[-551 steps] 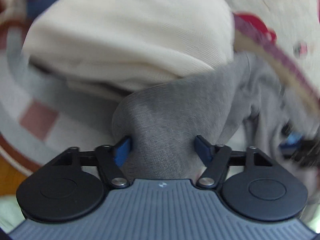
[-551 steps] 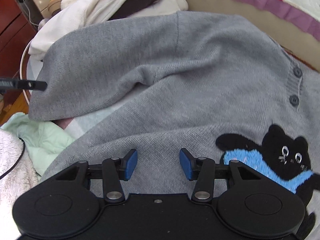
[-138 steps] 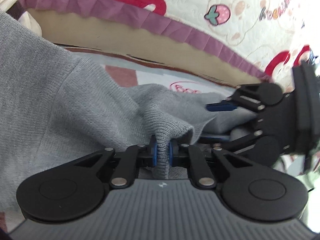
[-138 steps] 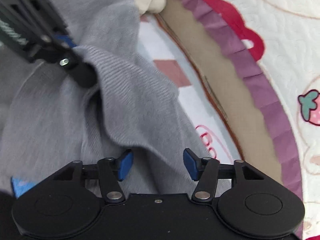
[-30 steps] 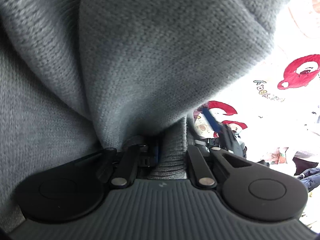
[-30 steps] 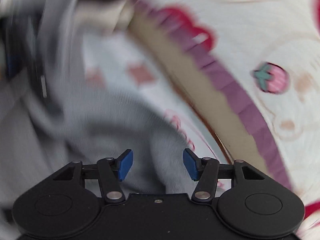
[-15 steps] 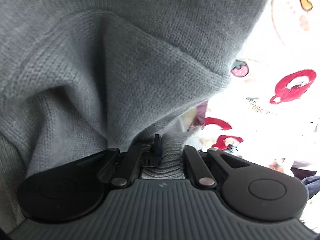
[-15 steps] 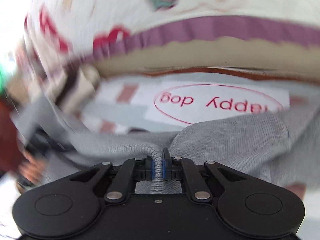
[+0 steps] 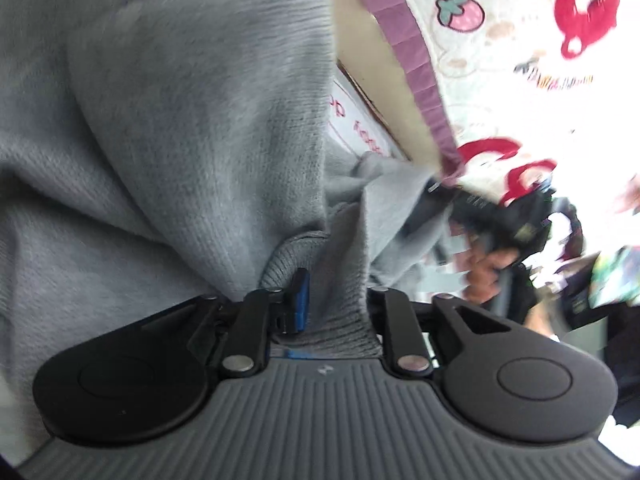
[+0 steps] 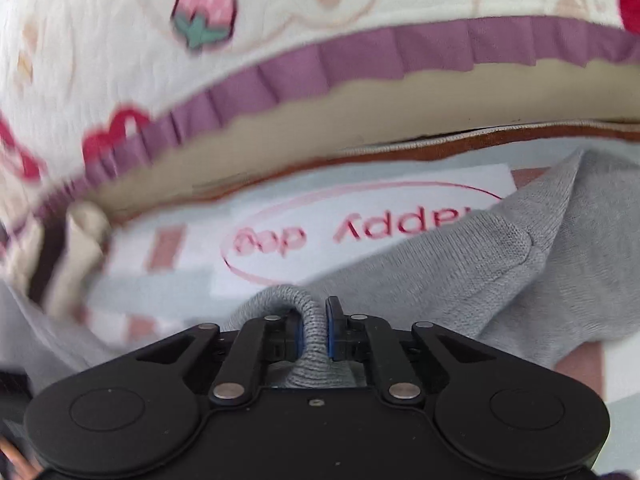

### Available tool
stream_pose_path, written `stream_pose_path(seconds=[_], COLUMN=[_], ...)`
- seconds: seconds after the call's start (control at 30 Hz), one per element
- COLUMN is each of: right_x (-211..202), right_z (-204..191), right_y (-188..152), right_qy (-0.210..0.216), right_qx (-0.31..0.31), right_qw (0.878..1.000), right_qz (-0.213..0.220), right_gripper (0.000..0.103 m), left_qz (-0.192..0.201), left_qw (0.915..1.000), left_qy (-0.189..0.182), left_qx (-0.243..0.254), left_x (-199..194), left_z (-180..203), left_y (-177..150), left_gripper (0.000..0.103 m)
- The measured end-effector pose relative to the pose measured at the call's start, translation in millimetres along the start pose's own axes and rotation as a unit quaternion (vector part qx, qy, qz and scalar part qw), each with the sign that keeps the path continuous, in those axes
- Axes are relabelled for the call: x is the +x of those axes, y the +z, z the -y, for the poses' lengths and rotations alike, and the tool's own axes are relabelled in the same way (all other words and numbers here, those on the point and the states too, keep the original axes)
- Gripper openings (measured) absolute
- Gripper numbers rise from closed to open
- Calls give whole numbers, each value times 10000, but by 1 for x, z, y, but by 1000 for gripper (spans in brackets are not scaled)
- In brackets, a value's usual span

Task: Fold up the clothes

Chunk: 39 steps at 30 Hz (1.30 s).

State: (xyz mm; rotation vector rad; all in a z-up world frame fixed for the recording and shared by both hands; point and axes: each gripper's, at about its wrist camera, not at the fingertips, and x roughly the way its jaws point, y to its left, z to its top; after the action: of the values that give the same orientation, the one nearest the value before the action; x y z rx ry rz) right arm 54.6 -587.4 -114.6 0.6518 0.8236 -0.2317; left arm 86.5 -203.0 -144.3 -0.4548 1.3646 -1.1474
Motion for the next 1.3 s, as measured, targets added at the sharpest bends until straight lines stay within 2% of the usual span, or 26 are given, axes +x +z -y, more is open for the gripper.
stream_pose_path(seconds=[0.1,0.17,0.23,0.37,0.47,0.63,0.7,0.73,0.93,1.03,1.07,1.1,1.13,1.17,1.2,1.27,1.3], right_x=[-3,0,2,7,12,21,24,26,37,44,47,50,51,50,48,42,37], right_z=[-7,-15,-17,-22,-27,-31,-28,-26,-8,-11,-18,-26,-40,-55,-72,-105,-120], right_y=[7,10,15,23,23,25,29,31,39,37,34,30,24,16,5,-15,-25], right_qy=[-223,-452,-567,-705,-809,-1055,-1094,-1110,-1127,-1221,-1339,-1475,-1675,-1926,-2188,-2649,-2749], right_qx=[-133,-332,-346,-393,-515,-664,-581,-511,-111,-482,-827,-1213,-1732,-2312,-2872,-3890,-4157], right_qw=[9996,9984,9977,9966,9953,9922,9923,9925,9931,9900,9858,9796,9686,9519,9313,8819,8669], right_qz=[115,104,114,175,122,21,-6,-38,-317,-513,-578,-623,-616,-582,-493,-280,-83], right_gripper=[10,9,9,9,9,9,9,9,9,10,17,24,40,52,52,53,53], left_qz=[-110,-285,-319,-435,-357,-231,-217,-194,44,246,276,224,126,101,125,186,246], left_qw=[9986,9937,9896,9907,9904,9837,9803,9788,9778,9694,9655,9644,9685,9764,9838,9940,9964], left_qy=[215,527,656,743,896,1084,1040,1019,992,1281,1411,1515,1523,1394,1214,848,700], left_qx=[477,952,1244,1051,987,1419,1665,1765,1846,2078,2173,2154,1967,1649,1316,669,416], left_x=[7,10,12,8,-18,-51,-51,-45,-20,-31,-37,-40,-45,-48,-50,-54,-56], left_z=[18,27,38,37,10,-17,-10,-7,-11,-8,-6,-6,-12,-19,-28,-46,-53], left_y=[-7,-4,-7,-9,-3,4,1,2,14,18,18,20,23,27,30,36,39], left_gripper=[26,26,23,23,24,33,48,50,50,50,43,20,13,11,8,7,4])
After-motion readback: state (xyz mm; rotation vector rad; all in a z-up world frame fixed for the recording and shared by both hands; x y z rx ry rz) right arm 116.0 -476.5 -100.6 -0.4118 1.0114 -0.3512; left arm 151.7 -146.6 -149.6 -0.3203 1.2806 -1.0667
